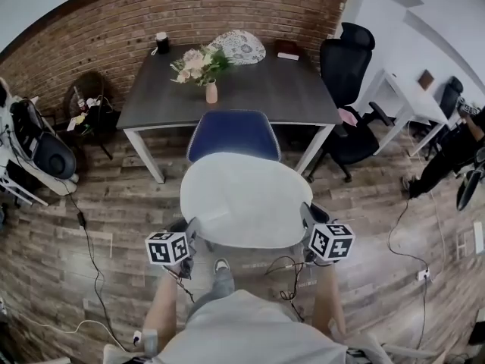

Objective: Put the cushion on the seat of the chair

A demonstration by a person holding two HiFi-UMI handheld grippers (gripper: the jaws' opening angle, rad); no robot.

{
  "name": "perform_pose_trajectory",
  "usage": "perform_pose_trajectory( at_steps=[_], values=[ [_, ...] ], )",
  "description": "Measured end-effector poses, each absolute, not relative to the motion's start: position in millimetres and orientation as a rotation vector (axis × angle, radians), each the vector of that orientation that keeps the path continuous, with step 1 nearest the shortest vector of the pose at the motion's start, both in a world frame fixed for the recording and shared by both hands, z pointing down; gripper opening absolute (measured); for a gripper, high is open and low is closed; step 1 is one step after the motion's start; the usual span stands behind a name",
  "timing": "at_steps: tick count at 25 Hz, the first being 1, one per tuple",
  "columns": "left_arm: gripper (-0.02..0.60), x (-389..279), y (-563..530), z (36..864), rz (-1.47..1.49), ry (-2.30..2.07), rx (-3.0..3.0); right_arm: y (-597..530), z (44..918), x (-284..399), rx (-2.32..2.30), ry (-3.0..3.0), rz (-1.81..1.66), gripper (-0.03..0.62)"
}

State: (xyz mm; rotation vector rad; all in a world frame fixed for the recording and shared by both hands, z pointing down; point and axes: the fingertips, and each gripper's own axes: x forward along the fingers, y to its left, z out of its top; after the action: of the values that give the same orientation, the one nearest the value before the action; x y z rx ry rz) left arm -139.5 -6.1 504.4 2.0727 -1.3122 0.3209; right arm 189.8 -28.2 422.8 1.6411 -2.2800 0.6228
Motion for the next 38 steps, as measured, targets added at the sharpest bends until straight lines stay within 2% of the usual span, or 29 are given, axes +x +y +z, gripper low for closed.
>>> perform_pose_trajectory(
  at_steps=[17,38],
  values=[
    [0.048,-159,-132,522,0.302,-1.197,2.077,-134,419,165,1.717,-2.178,0.626,0.048],
    [0.048,-150,-137,537,0.327,-1.282,1.962,-178,448,176,1.584,-2.214,0.694,0.048]
  ],
)
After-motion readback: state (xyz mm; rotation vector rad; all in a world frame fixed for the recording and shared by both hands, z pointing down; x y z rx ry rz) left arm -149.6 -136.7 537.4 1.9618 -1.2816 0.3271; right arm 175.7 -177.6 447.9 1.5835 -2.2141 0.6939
